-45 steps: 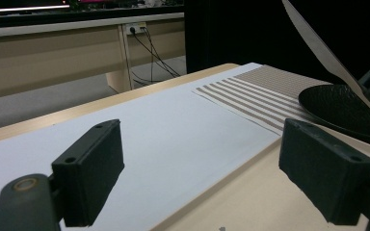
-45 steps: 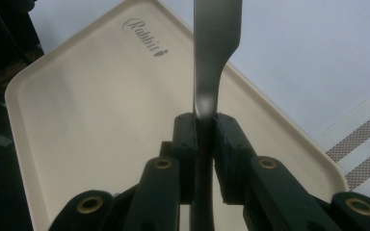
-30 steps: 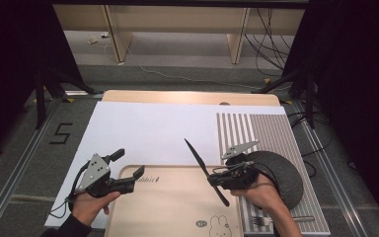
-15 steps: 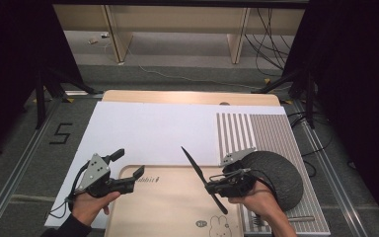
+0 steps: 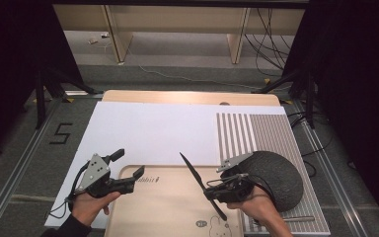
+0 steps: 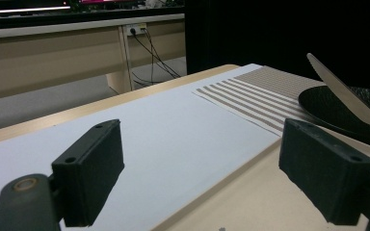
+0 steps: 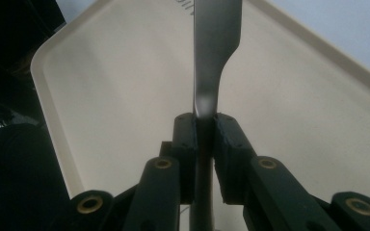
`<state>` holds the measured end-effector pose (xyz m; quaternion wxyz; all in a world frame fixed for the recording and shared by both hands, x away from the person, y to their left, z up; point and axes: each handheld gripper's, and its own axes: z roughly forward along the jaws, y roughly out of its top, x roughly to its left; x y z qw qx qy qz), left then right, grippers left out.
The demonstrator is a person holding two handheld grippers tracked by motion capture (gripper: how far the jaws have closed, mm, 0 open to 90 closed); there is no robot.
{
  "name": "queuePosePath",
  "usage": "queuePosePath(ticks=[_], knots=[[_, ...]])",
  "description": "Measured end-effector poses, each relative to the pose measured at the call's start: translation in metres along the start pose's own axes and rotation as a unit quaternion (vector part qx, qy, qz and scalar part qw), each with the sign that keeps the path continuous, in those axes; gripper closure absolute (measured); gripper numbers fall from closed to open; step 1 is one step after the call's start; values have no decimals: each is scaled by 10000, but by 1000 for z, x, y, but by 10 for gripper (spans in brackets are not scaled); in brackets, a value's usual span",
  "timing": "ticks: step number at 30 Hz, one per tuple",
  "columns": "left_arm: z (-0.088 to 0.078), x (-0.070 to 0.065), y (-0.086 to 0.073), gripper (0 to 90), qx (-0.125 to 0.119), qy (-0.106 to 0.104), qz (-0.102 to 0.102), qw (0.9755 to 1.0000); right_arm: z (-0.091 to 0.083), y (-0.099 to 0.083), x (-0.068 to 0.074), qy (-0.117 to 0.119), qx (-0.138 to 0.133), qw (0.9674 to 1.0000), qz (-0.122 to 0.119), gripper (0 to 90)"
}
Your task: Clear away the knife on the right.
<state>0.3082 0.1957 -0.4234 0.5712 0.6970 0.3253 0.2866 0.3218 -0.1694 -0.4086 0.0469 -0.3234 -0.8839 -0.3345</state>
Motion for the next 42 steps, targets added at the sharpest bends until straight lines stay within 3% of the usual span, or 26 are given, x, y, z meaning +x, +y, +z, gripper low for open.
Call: queuePosePath(ticks=[22, 42], knots=[[0, 0, 0, 156, 18, 9, 10, 10000, 13, -12, 11, 127, 326, 9993, 137, 806], [0, 0, 0, 156, 20, 3, 16, 10000, 30, -25, 7, -7, 1012, 9943, 343, 804]])
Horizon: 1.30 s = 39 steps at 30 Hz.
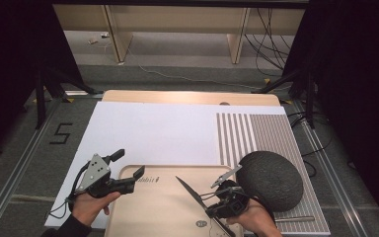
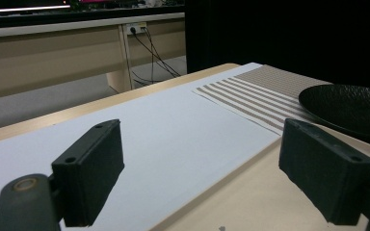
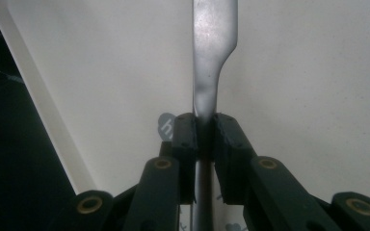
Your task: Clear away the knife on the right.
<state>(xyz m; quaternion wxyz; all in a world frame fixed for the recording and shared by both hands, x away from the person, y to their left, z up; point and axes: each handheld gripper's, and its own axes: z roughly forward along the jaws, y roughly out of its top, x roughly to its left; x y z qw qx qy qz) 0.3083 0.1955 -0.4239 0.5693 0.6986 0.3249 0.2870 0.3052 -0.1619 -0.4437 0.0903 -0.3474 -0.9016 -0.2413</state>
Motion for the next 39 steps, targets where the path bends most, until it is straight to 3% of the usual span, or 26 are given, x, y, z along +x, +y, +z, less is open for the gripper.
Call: queuePosePath(ticks=[10, 23, 32, 39], knots=[[0, 0, 0, 156, 7, -7, 5, 10000, 13, 1, -3, -101, 265, 9996, 56, 803], [0, 1, 0, 156, 8, -12, 2, 10000, 18, 1, -4, -188, 370, 9991, 45, 801], [0, 0, 0, 156, 9, -23, 13, 10000, 19, 1, -3, -242, 400, 9989, 25, 800], [0, 0, 0, 156, 12, -23, 10, 10000, 18, 2, -4, -237, 309, 9991, 160, 761]])
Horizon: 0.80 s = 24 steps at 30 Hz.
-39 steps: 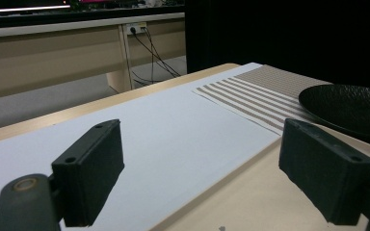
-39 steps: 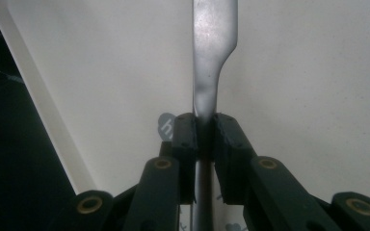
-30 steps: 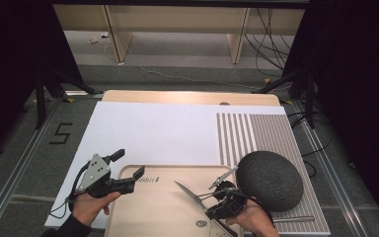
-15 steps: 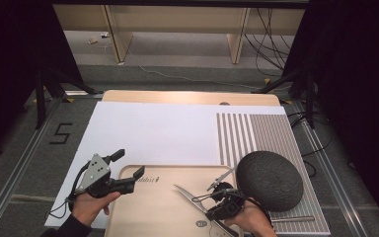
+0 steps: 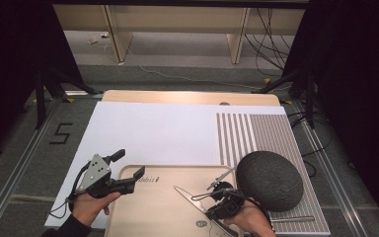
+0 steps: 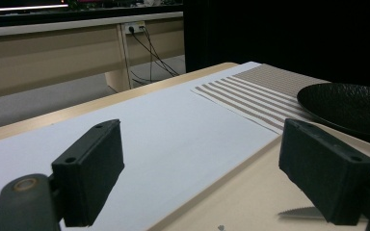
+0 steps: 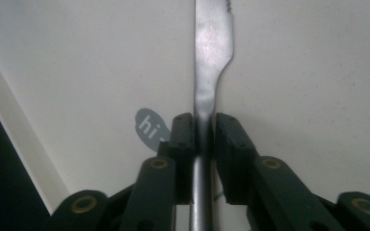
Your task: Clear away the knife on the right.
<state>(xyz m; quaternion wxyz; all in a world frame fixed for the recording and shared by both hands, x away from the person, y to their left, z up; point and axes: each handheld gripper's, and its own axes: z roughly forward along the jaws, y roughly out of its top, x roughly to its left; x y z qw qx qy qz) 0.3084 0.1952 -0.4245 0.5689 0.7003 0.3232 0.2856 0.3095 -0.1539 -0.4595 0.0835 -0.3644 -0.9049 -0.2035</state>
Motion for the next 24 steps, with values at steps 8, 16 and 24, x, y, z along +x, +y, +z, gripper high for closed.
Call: queuePosePath(ticks=[8, 16, 24], knots=[[0, 0, 0, 156, 2, 2, 5, 10000, -9, 5, 9, 36, -500, 9985, -234, 626], [0, 0, 0, 156, 7, 14, 0, 10000, 1, 13, 25, -67, -615, 9945, -842, 759], [0, 0, 0, 156, 5, 11, -2, 10000, 16, 22, 31, -272, -312, 9931, -1098, 900]])
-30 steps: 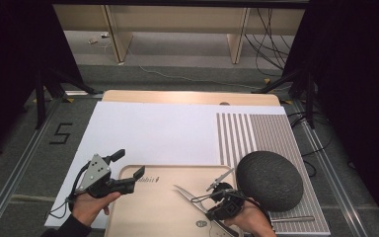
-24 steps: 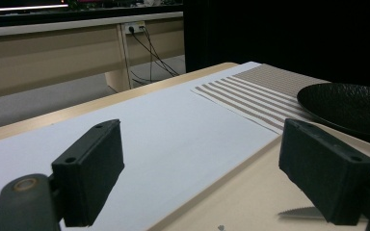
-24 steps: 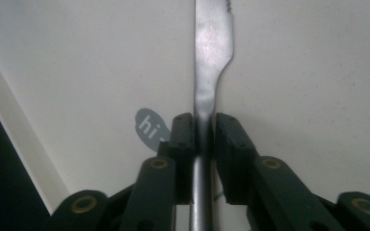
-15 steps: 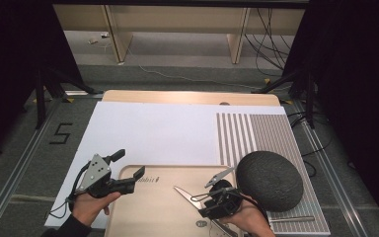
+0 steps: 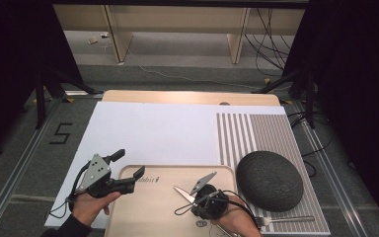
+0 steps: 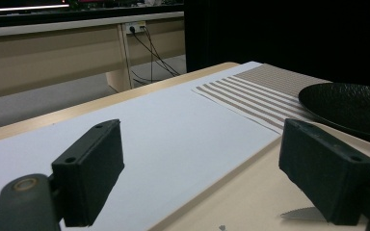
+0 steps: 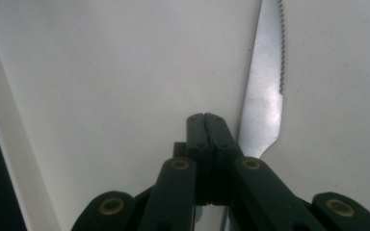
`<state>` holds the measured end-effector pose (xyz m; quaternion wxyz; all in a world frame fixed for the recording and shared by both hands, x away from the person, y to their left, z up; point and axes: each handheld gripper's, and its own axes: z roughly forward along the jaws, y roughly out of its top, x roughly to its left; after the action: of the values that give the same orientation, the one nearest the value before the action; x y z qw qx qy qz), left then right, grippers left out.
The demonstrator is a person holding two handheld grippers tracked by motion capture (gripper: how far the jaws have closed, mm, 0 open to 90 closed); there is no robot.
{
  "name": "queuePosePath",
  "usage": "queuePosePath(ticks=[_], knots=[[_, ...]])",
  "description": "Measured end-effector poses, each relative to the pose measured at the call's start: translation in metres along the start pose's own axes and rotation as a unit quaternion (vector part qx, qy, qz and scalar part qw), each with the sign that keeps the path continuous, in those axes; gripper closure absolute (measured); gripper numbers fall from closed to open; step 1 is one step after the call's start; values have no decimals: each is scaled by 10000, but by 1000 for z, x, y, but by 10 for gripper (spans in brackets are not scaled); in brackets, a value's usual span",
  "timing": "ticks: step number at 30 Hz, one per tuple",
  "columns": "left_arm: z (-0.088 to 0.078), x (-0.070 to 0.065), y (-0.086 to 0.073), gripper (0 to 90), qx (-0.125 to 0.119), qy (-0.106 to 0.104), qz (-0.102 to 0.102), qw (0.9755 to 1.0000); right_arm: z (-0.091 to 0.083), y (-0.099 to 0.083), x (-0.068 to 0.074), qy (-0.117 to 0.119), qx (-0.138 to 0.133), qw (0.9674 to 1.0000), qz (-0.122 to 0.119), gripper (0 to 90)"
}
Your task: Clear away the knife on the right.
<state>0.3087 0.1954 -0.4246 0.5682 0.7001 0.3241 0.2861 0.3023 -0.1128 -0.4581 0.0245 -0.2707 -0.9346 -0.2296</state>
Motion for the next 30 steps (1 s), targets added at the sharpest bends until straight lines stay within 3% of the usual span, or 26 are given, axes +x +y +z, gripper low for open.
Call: queuePosePath(ticks=[8, 14, 30], knots=[[0, 0, 0, 156, 3, 5, 5, 10000, 7, 3, 1, -147, 197, 9995, -212, 900], [0, 0, 0, 156, 2, 10, -13, 10000, 7, 5, 1, -212, 185, 9993, -233, 900], [0, 0, 0, 156, 5, 13, -12, 10000, 3, 3, -11, -500, 214, 9985, -59, 900]])
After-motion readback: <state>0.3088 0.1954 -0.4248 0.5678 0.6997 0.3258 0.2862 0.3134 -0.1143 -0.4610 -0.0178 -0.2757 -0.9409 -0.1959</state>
